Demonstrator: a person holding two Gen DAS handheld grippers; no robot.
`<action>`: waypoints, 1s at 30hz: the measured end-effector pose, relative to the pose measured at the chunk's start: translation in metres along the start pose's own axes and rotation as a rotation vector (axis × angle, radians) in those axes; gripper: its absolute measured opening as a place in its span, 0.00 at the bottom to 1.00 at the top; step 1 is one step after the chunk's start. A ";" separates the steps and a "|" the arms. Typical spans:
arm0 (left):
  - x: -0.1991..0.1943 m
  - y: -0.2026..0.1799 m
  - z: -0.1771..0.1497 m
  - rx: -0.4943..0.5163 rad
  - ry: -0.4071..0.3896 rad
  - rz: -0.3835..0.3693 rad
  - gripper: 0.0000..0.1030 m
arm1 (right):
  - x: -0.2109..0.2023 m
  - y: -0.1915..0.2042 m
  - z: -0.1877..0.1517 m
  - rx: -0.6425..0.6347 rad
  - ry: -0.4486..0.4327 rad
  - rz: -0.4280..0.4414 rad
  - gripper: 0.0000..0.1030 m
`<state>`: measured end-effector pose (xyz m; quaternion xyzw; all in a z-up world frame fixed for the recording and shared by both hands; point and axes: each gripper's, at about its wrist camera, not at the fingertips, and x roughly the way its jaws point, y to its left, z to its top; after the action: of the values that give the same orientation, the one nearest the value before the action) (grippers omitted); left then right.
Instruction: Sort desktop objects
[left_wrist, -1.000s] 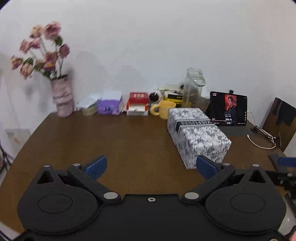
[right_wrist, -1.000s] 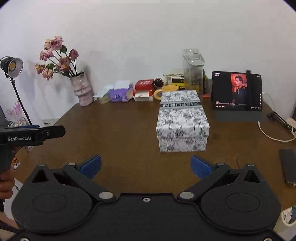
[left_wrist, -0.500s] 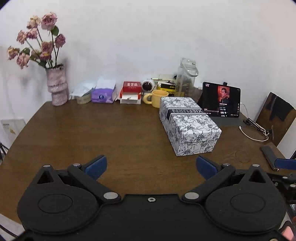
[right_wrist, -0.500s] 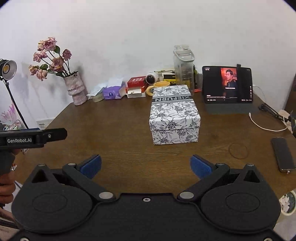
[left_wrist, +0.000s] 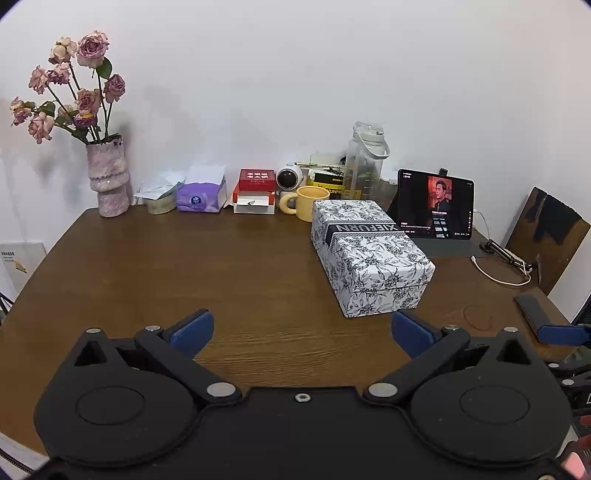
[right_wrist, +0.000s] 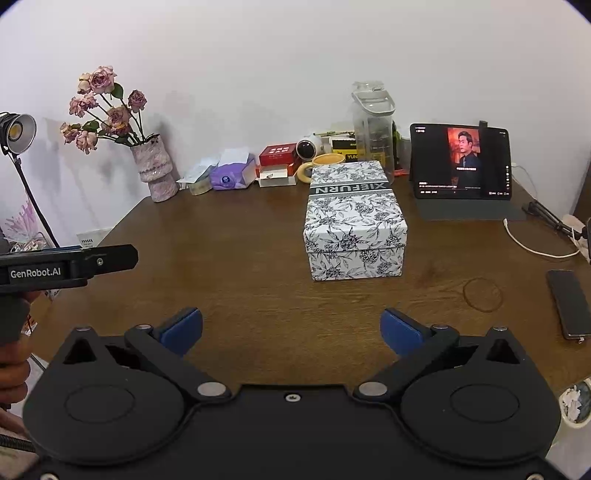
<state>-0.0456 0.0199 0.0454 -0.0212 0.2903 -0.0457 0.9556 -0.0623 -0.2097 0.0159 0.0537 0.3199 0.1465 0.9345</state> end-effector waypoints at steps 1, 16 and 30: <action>0.000 0.001 0.000 -0.001 0.001 -0.001 1.00 | 0.000 0.000 0.000 -0.001 0.001 0.001 1.00; 0.002 0.000 0.000 -0.006 0.009 -0.010 1.00 | 0.002 0.000 -0.003 -0.008 0.008 0.011 1.00; 0.000 0.003 -0.003 -0.011 0.009 -0.009 1.00 | 0.001 0.001 -0.002 -0.016 0.010 0.017 1.00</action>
<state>-0.0466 0.0224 0.0427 -0.0276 0.2946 -0.0483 0.9540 -0.0628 -0.2086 0.0140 0.0480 0.3231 0.1574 0.9319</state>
